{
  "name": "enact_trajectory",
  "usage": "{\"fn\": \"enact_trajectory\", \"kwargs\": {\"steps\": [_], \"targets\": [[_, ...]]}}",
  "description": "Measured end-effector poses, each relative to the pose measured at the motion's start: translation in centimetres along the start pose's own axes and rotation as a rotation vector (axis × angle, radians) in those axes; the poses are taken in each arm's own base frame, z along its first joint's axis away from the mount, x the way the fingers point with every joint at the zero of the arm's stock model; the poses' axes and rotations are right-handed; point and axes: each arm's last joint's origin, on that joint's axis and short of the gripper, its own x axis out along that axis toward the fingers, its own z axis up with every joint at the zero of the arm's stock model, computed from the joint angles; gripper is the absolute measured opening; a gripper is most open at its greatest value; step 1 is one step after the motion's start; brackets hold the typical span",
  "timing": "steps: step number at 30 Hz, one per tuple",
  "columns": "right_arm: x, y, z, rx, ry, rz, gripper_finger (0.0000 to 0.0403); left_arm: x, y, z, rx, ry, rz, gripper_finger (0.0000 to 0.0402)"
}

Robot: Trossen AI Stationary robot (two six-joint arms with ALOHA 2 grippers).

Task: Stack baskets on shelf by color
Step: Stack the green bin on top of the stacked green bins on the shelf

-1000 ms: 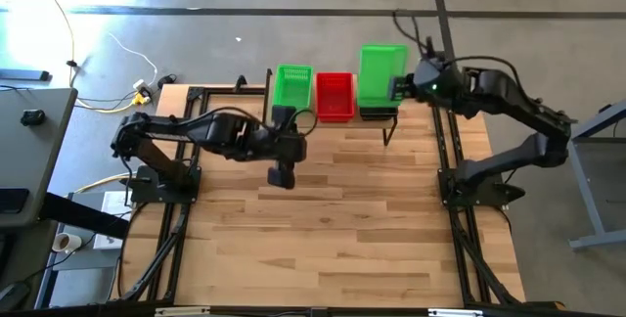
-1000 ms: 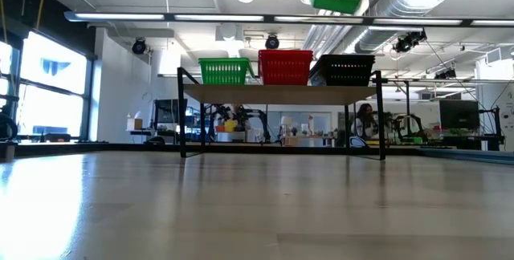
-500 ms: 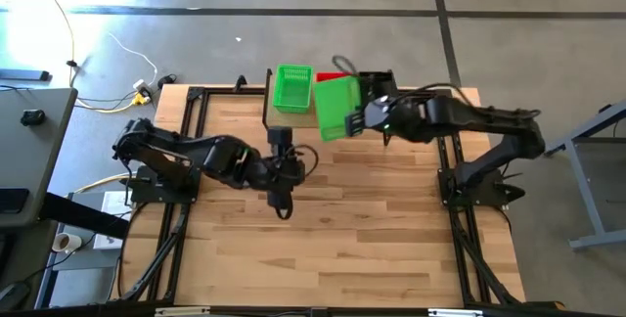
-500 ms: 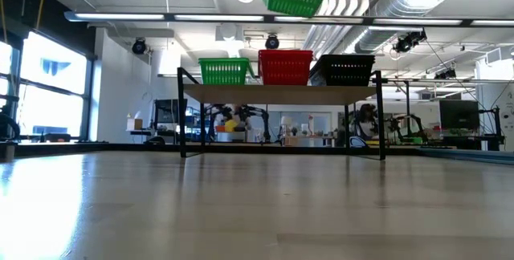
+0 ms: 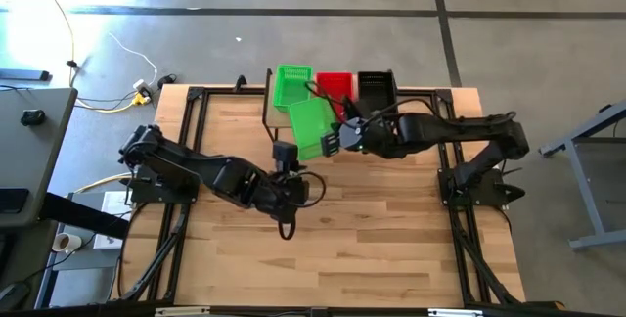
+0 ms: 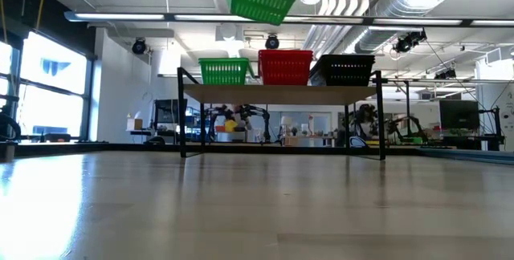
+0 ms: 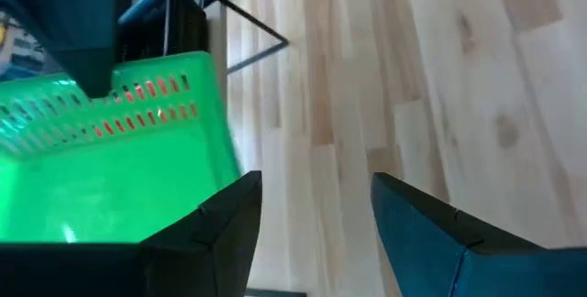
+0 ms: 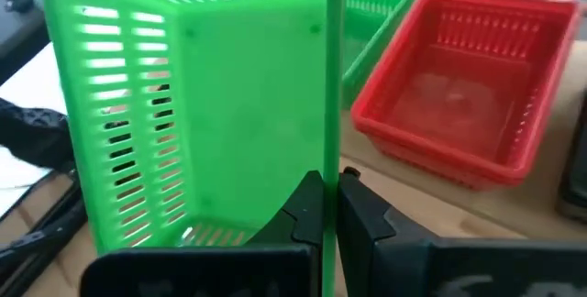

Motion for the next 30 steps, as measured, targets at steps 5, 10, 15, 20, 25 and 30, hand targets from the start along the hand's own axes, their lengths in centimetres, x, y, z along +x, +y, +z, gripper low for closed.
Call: {"fn": "enact_trajectory", "kwargs": {"steps": [5,10,15,20,25,30], "targets": [[0.1,0.7,-0.3,-0.01,-0.004,0.033,0.0,0.7,-0.5,0.2,-0.004,0.017,0.05,0.0197],[0.2,0.9,-0.3,0.0,0.006,0.055,0.0,1.1,-0.4,0.2,-0.002,0.037,0.132,0.0197],[-0.1,1.4,-0.5,0.009,0.029,0.113,0.0,1.7,0.0,-0.1,-0.005,0.071,0.146,0.0197],[-0.4,1.7,-0.6,0.018,0.029,0.15,0.0,2.1,0.5,-0.3,-0.028,0.089,0.139,0.0197],[-0.8,1.7,-0.6,0.015,0.026,0.151,0.0,2.3,0.7,-0.4,-0.03,0.1,0.155,0.0169],[-0.8,1.8,-0.6,0.009,0.026,0.155,0.0,2.3,0.7,-0.5,-0.029,0.109,0.152,0.0101]]}}
